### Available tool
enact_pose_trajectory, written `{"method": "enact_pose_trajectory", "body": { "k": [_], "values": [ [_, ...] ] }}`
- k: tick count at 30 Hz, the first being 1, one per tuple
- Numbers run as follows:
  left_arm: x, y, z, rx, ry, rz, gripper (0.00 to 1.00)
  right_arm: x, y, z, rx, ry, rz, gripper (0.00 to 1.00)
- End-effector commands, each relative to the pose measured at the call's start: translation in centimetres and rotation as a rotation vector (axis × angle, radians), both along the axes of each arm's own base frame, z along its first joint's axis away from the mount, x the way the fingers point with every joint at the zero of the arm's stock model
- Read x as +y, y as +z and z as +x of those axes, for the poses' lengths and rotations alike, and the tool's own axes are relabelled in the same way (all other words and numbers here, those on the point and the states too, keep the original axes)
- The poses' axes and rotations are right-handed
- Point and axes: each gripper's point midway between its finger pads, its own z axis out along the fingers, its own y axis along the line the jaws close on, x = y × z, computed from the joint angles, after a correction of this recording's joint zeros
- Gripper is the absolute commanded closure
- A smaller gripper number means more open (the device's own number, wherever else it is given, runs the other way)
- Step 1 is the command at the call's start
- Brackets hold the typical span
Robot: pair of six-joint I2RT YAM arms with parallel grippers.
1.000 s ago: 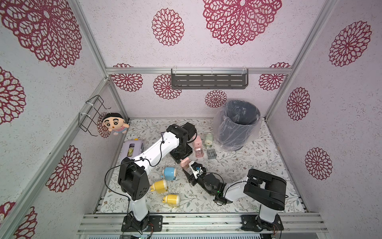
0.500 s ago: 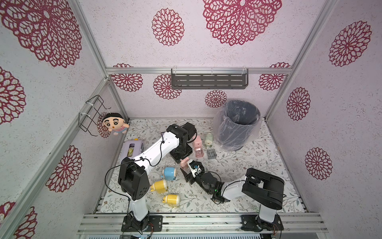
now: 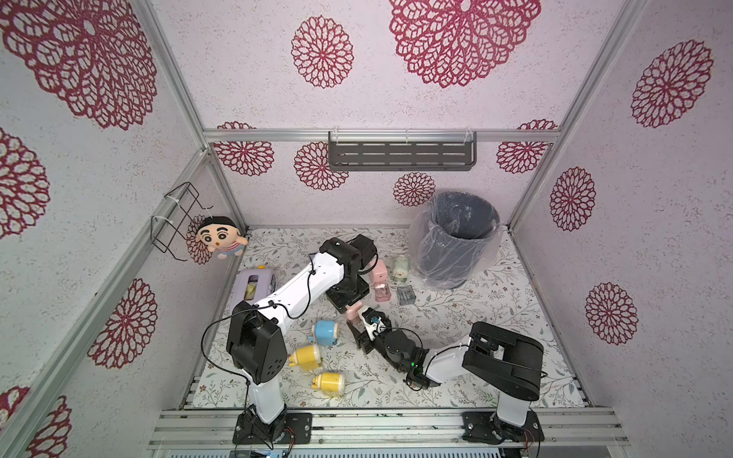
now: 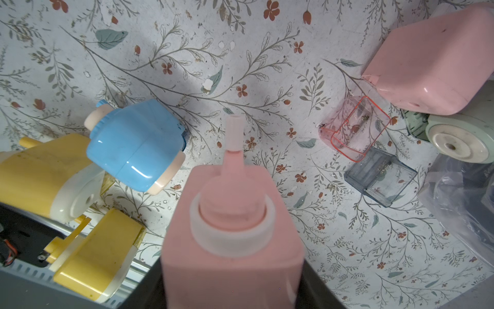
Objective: Take out the pencil sharpener tray and clean the shavings
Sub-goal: Open the container of the pencil sharpener.
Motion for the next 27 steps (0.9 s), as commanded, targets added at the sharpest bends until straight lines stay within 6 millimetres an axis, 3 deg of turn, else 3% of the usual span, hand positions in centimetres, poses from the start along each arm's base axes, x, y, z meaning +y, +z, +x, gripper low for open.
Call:
{"method": "enact_pose_trajectory", "body": {
  "k": [1, 9, 15, 22, 27],
  "values": [
    [0.4, 0.7, 0.3, -0.031, 0.004, 0.003, 0.75, 0.6, 1.4, 0.6, -0.015, -0.012, 0.047, 0.32],
    [0.4, 0.7, 0.3, -0.036, 0.005, 0.008, 0.76, 0.6, 1.5, 0.5, -0.019, -0.004, 0.047, 0.46],
    [0.9, 0.7, 1.0, -0.058, 0.001, 0.045, 0.76, 0.0, 1.8, 0.1, -0.02, 0.004, 0.05, 0.5],
    [2.4, 1.4, 2.8, -0.123, 0.003, 0.142, 0.75, -1.9, 1.6, -1.0, -0.001, 0.007, 0.05, 0.51],
    [2.6, 0.9, 4.5, -0.136, -0.023, 0.17, 0.75, -3.7, 1.0, -1.8, 0.026, -0.006, 0.048, 0.53]
  ]
}}
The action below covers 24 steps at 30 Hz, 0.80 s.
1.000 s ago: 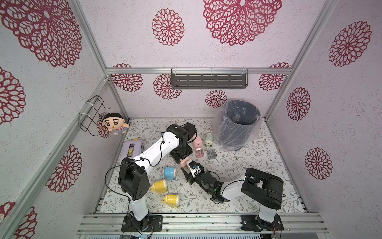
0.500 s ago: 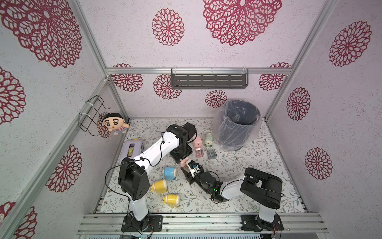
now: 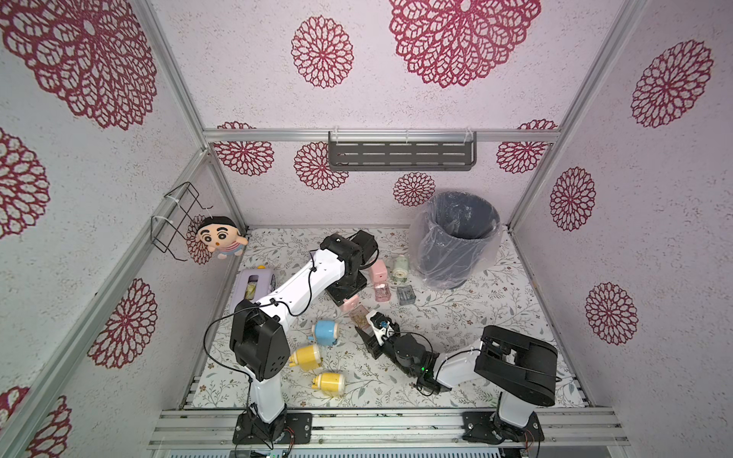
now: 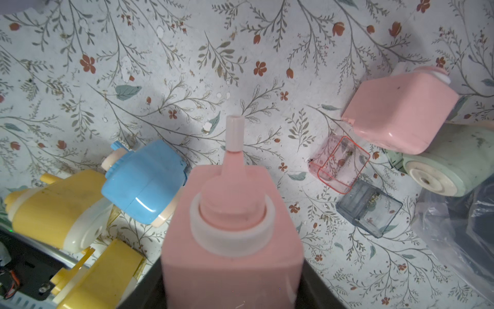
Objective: Take out the pencil sharpener tray and clean the shavings
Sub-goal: Open the container of the pencil sharpener, then place the pencil sharpener at the center of the board.
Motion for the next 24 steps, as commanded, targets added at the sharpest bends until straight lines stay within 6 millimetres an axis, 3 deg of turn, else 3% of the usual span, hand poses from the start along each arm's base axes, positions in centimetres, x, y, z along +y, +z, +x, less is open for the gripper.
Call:
{"method": "enact_pose_trajectory", "body": {
  "k": [1, 5, 6, 13, 18, 24],
  "values": [
    [0.9, -0.3, 1.9, -0.026, -0.029, 0.066, 0.75, -1.4, 1.7, -0.3, 0.004, -0.03, 0.067, 0.53],
    [0.8, -1.2, 3.9, -0.032, -0.093, 0.072, 0.75, -3.8, 1.1, -0.8, 0.029, -0.068, 0.071, 0.53],
    [0.7, -2.4, 4.6, -0.014, -0.118, 0.086, 0.75, -4.5, 0.9, -0.9, 0.036, -0.08, 0.07, 0.53],
    [-0.6, -5.6, 9.1, -0.013, -0.327, 0.029, 0.74, -7.8, -0.3, -1.6, 0.072, -0.133, 0.065, 0.53],
    [-1.8, -8.0, 12.0, -0.008, -0.421, -0.054, 0.75, -8.7, -1.0, -1.8, 0.089, -0.153, 0.059, 0.53],
    [-2.2, -9.6, 14.4, 0.048, -0.512, 0.0, 0.75, -8.6, -1.4, -1.8, 0.104, -0.149, 0.059, 0.53]
  ]
}}
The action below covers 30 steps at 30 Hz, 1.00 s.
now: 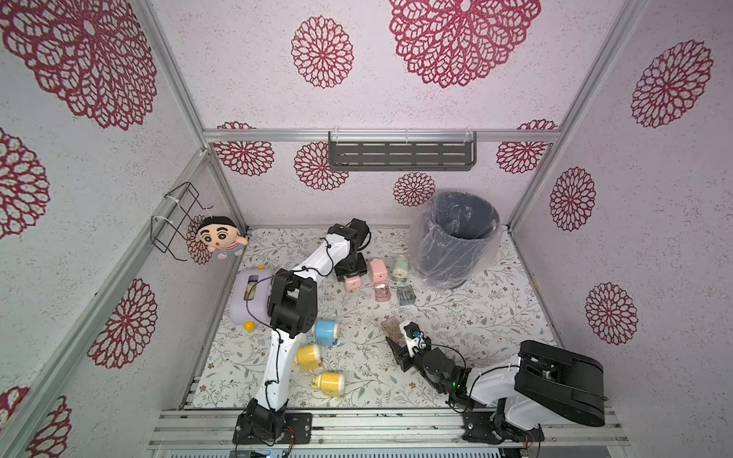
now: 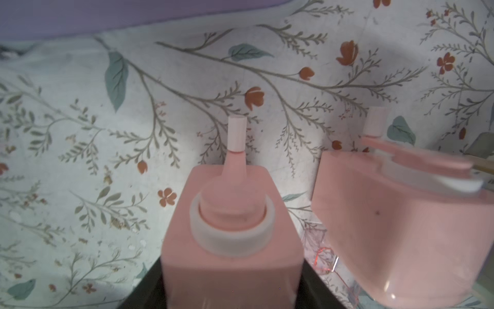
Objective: Take out the pencil sharpener tray and clean the shavings
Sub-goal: Place the pencil sharpener at the center of the board.
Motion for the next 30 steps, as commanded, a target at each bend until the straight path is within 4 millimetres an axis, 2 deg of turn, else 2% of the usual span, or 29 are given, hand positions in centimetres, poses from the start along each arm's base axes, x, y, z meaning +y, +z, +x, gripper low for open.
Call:
{"method": "enact_pose_trajectory", "body": {
  "k": [1, 7, 10, 16, 21, 26, 28, 30],
  "values": [
    [-0.3, 0.0, 0.9, 0.014, -0.101, 0.036, 0.75, -0.1, 1.0, 0.3, -0.004, -0.031, 0.056, 0.53],
    [-0.7, -1.3, 1.4, 0.039, -0.131, 0.032, 0.73, 0.1, 0.6, 0.4, 0.007, -0.035, 0.066, 0.53],
    [-0.7, -1.7, 1.1, 0.055, -0.139, 0.03, 0.68, 0.3, 0.4, 0.5, 0.012, -0.033, 0.069, 0.53],
    [-1.1, -1.9, 0.8, 0.071, -0.154, 0.011, 0.42, 0.8, 0.3, 0.7, 0.014, -0.031, 0.07, 0.53],
    [-1.2, -0.7, 0.7, 0.053, -0.162, 0.006, 0.22, 1.0, 0.4, 0.9, 0.015, -0.033, 0.073, 0.53],
    [-1.5, 1.2, 0.7, 0.015, -0.159, -0.02, 0.16, 1.2, 0.7, 1.1, 0.011, -0.034, 0.064, 0.53],
    [-1.8, 2.3, 0.6, -0.006, -0.155, -0.047, 0.15, 1.0, 1.0, 1.2, 0.009, -0.039, 0.065, 0.53],
    [-1.8, 4.2, 0.3, -0.044, -0.15, -0.069, 0.14, 0.8, 1.4, 1.2, 0.005, -0.042, 0.066, 0.53]
  ]
}}
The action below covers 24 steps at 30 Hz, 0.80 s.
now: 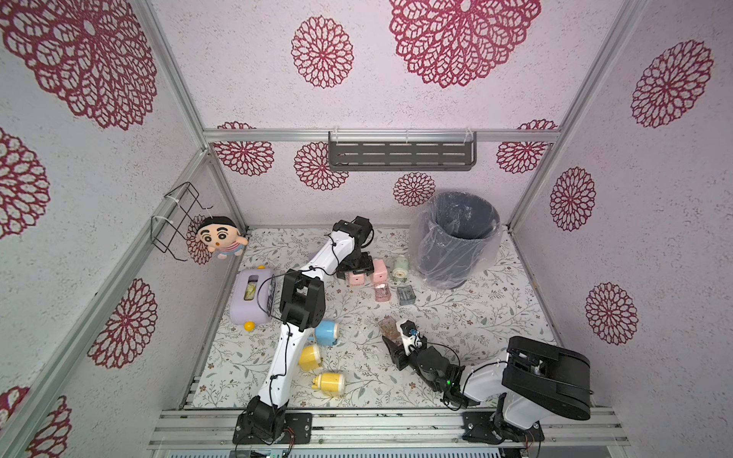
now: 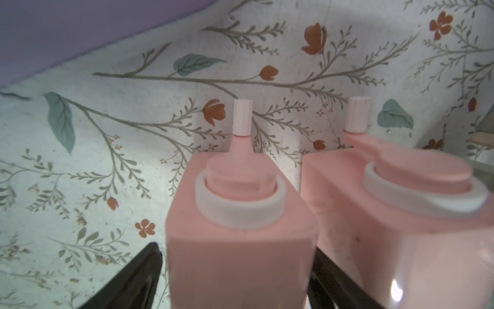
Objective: Take out the pencil sharpener tray and clean the shavings
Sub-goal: Place the pencil sharpener at the center of the board, then pour the shavings into the trash bin.
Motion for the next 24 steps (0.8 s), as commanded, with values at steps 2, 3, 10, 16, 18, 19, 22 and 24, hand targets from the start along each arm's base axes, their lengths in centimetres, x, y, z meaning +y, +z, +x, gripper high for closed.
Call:
{"method": "enact_pose_trajectory", "body": {
  "k": [2, 3, 10, 16, 18, 19, 22, 24],
  "values": [
    [-0.5, 7.2, -0.3, -0.147, 0.009, -0.088, 0.12, -0.3, 2.5, 0.7, -0.027, -0.032, 0.053, 0.53],
    [-0.3, 8.2, -0.7, -0.177, 0.016, -0.1, 0.09, -0.4, 2.8, 0.7, -0.029, -0.033, 0.053, 0.53],
    [0.7, 15.2, -4.5, -0.422, 0.032, -0.255, 0.02, -1.6, 4.7, 0.5, -0.035, -0.027, 0.054, 0.53],
    [-0.9, 16.8, -7.9, -0.58, -0.006, -0.423, 0.03, -3.3, 6.4, 0.3, -0.021, -0.028, 0.075, 0.53],
    [-1.7, 17.0, -8.9, -0.62, -0.035, -0.466, 0.03, -4.1, 6.8, 0.2, -0.016, -0.04, 0.075, 0.53],
    [-2.1, 17.1, -9.4, -0.643, -0.052, -0.484, 0.03, -4.6, 7.1, 0.2, -0.018, -0.049, 0.077, 0.53],
    [-2.9, 17.2, -10.3, -0.724, -0.09, -0.524, 0.03, -6.4, 7.7, 0.1, -0.026, -0.079, 0.096, 0.54],
    [-2.9, 17.3, -10.5, -0.773, -0.1, -0.544, 0.03, -7.5, 8.0, 0.3, -0.027, -0.101, 0.1, 0.54]
  ]
}}
